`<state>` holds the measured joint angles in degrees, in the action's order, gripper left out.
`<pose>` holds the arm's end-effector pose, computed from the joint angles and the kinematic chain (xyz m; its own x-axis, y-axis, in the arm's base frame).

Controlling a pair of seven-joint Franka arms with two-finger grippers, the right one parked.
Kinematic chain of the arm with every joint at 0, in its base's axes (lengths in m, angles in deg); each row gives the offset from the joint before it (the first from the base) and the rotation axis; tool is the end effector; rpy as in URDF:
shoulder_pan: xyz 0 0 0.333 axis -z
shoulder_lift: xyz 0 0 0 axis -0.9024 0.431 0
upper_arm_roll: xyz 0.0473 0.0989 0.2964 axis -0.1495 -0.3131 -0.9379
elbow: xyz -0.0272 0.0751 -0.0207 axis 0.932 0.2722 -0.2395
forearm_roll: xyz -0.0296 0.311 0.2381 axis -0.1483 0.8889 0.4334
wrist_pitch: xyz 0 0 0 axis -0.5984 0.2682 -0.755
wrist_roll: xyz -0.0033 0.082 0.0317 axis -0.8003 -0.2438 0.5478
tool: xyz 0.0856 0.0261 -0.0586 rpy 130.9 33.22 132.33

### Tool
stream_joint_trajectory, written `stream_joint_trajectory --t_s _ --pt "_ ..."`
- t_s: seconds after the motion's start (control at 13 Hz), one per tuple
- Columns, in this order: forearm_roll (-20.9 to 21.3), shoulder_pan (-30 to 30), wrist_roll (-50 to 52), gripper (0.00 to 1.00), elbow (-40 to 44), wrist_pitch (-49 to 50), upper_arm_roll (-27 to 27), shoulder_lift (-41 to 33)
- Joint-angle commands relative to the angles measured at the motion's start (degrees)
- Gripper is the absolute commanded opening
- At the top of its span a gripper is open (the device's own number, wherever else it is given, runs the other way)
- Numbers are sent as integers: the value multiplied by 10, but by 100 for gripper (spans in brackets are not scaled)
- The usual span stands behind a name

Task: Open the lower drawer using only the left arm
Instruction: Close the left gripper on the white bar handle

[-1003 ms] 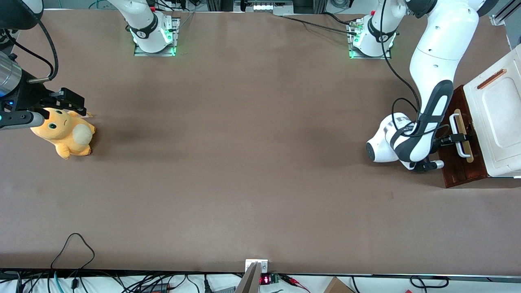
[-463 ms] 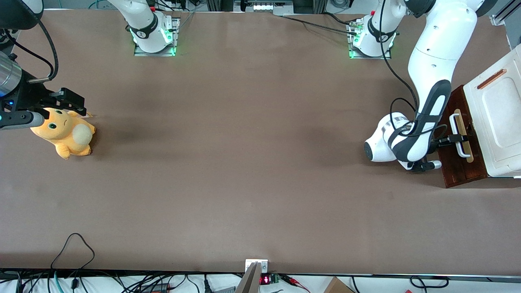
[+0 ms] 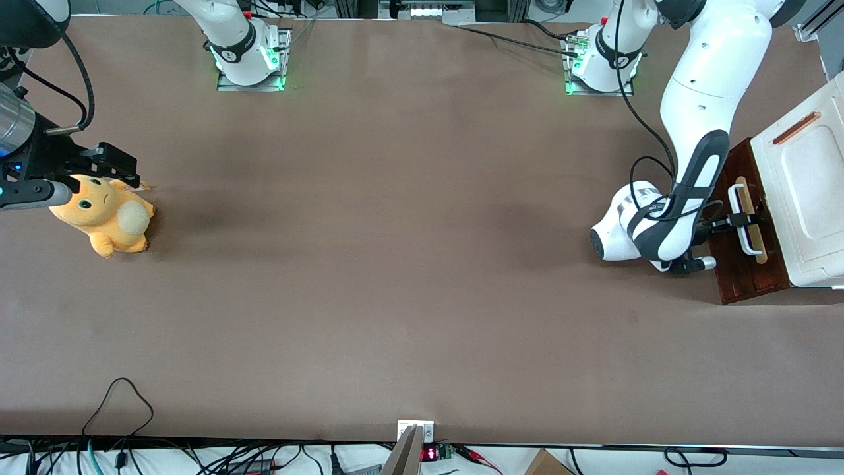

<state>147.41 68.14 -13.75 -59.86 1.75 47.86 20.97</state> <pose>0.5530 0.0417 0.1470 0.9712 0.1824 -0.1535 -0.1455 -0.0566 -0.9877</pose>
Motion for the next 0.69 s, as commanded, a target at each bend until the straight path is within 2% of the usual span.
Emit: stream_joint_trajectory --t_s 0.0,0.62 --pt "0 0 7 45 -8 5 0 -7" --pt "0 8 9 37 -8 5 1 -5"
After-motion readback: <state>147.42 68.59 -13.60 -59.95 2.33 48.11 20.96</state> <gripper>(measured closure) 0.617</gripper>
